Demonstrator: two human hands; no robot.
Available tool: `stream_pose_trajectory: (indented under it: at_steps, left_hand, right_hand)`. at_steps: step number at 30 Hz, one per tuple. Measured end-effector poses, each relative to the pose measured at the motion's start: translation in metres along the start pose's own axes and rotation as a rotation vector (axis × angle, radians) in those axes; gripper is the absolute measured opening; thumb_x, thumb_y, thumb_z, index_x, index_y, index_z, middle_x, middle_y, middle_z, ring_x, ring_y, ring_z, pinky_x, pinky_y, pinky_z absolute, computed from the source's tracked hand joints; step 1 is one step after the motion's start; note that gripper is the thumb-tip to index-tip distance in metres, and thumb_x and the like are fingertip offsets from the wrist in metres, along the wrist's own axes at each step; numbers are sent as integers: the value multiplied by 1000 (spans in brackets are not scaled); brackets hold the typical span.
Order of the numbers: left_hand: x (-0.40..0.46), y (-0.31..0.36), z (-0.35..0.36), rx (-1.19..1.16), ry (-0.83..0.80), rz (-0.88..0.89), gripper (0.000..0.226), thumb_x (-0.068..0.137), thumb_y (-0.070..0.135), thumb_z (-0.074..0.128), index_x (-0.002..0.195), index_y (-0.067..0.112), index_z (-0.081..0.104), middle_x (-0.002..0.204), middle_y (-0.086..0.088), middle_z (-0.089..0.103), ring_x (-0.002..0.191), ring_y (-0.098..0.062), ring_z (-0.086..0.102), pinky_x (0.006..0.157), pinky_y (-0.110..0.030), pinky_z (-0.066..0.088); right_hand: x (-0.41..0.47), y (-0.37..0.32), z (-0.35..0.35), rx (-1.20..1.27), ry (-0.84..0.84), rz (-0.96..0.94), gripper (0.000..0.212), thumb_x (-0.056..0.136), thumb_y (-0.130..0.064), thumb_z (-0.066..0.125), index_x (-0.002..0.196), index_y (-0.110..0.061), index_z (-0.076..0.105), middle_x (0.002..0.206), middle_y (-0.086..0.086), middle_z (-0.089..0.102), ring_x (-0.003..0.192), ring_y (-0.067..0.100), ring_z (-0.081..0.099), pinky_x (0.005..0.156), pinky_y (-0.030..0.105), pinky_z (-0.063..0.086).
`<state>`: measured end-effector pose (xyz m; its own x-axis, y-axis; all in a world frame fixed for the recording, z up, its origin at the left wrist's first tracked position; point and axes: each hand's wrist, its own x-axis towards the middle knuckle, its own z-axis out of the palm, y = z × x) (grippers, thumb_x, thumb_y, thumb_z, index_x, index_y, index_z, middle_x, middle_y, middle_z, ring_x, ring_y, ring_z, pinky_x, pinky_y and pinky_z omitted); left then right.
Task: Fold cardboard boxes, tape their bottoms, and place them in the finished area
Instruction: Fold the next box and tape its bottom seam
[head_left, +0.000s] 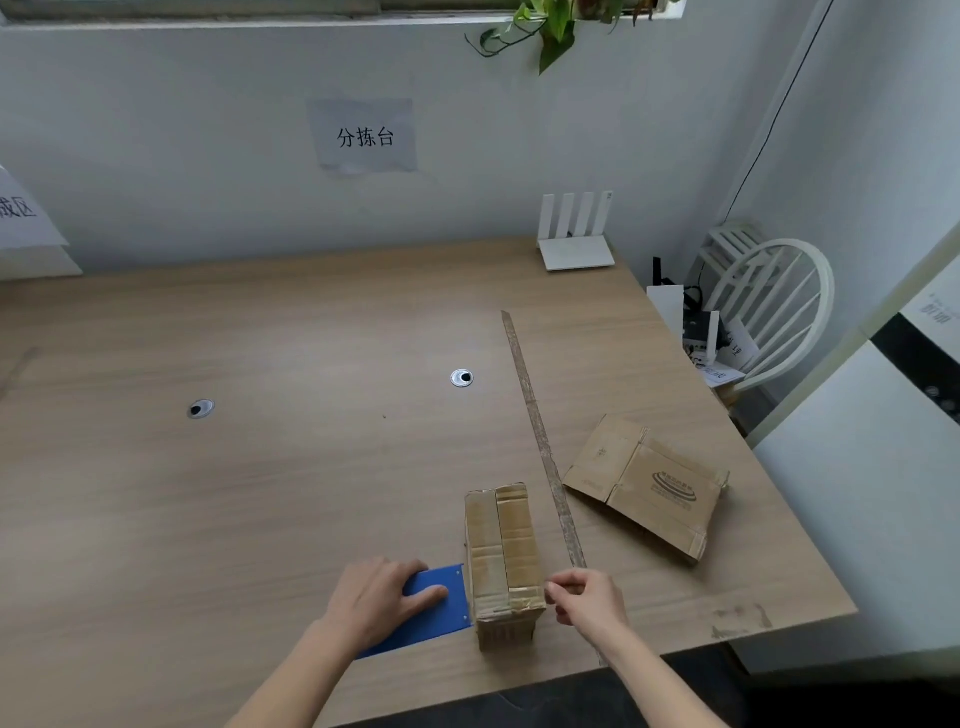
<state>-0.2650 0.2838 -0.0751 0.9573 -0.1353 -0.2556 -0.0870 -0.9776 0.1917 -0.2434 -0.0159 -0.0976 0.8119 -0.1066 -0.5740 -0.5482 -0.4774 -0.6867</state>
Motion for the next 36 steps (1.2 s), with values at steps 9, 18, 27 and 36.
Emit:
stream_pose_trajectory:
  at_steps: [9, 18, 27, 36]
  left_hand:
    - [-4, -7, 6, 3, -9, -51, 67, 84, 84, 29, 119, 39, 64, 100, 12, 71, 76, -8, 57, 61, -28, 35]
    - [-12, -5, 11, -94, 31, -73, 77, 80, 86, 21, 126, 41, 62, 99, 12, 72, 71, -6, 56, 57, -21, 34]
    - [-15, -2, 8, -31, 29, 14, 82, 77, 87, 15, 117, 36, 65, 92, 9, 71, 69, -10, 57, 52, -22, 30]
    - [-10, -4, 26, 39, 9, -13, 82, 78, 86, 13, 113, 32, 64, 87, 7, 69, 69, -15, 58, 55, -30, 35]
  right_hand:
    - [-18, -31, 37, -266, 112, -210, 77, 97, -48, 58, 159, -34, 15, 161, -3, 35, 140, 19, 46, 115, 43, 40]
    - [-20, -33, 68, -609, -54, -184, 134, 76, -83, 56, 150, -21, -37, 169, 9, -10, 151, 29, 25, 115, 44, 35]
    - [-17, -28, 69, -635, 25, -146, 144, 63, -79, 63, 153, -16, -29, 167, 7, 6, 135, 27, 47, 101, 41, 48]
    - [-15, -16, 67, -623, 74, -124, 146, 58, -80, 62, 152, -17, -31, 166, 6, 13, 139, 26, 43, 104, 38, 45]
